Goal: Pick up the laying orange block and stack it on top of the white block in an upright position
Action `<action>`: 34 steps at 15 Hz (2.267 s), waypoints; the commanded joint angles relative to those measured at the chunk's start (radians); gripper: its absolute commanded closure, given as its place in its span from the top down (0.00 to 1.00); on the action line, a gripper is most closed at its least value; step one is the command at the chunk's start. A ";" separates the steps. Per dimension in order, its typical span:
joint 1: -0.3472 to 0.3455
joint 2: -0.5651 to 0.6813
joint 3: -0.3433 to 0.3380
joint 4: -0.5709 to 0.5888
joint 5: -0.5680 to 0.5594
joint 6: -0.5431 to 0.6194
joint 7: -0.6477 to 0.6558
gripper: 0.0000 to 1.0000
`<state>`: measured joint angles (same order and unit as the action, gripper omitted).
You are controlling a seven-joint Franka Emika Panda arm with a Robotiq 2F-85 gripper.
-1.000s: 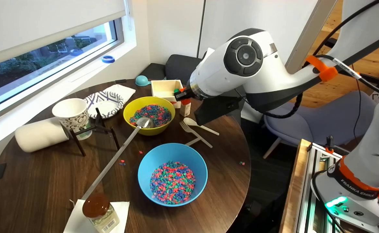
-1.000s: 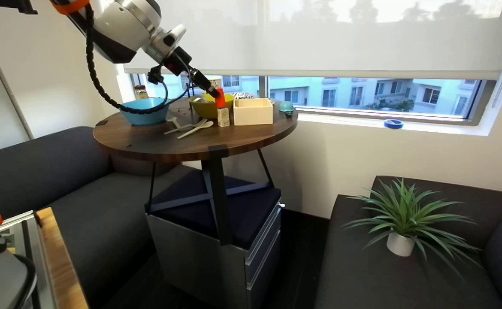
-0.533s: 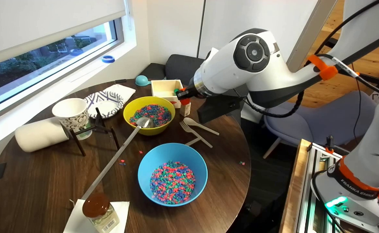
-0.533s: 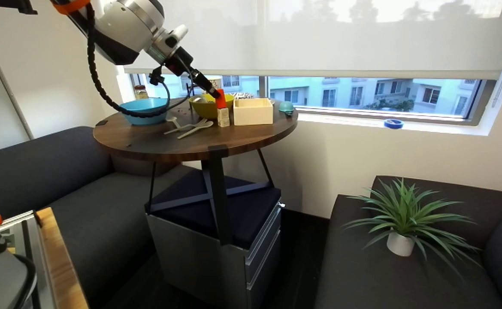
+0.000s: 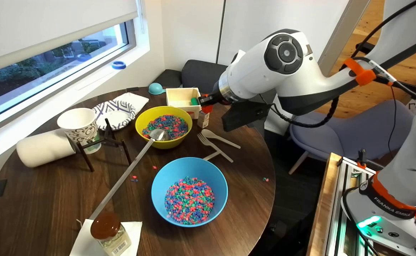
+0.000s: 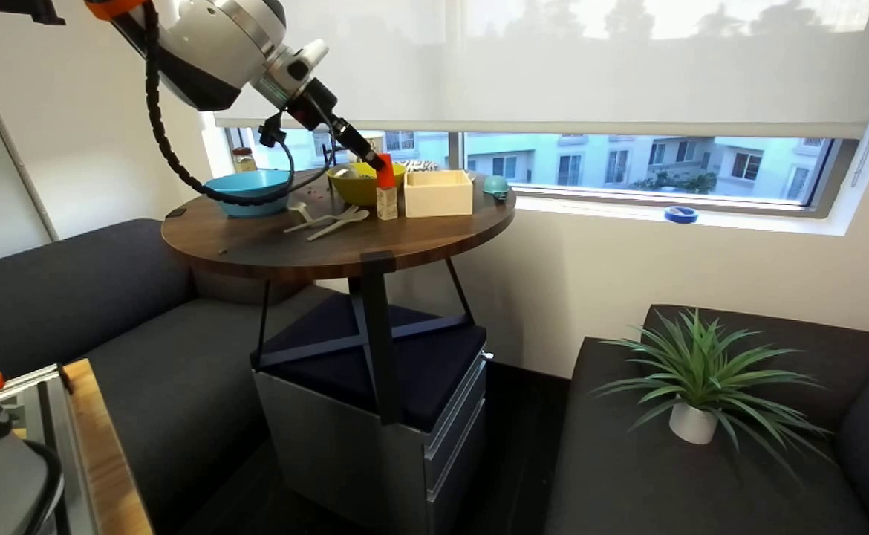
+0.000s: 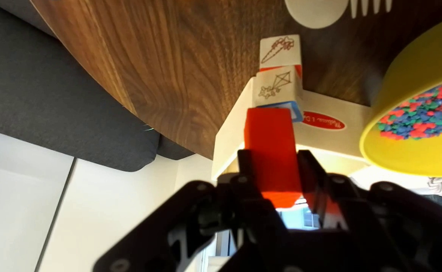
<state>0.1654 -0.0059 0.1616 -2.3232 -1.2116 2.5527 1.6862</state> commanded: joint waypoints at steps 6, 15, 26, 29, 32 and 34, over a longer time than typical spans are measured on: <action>-0.018 -0.031 -0.024 -0.031 -0.034 0.093 0.015 0.08; -0.029 -0.018 -0.038 -0.025 -0.006 0.150 -0.072 0.08; -0.031 -0.018 -0.043 -0.044 0.011 0.214 -0.186 0.08; -0.031 -0.021 -0.044 -0.050 0.016 0.213 -0.201 0.08; -0.032 -0.022 -0.046 -0.057 0.019 0.209 -0.213 0.08; -0.032 -0.024 -0.047 -0.056 0.017 0.208 -0.215 0.08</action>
<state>0.1397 -0.0185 0.1221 -2.3579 -1.2132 2.7291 1.4983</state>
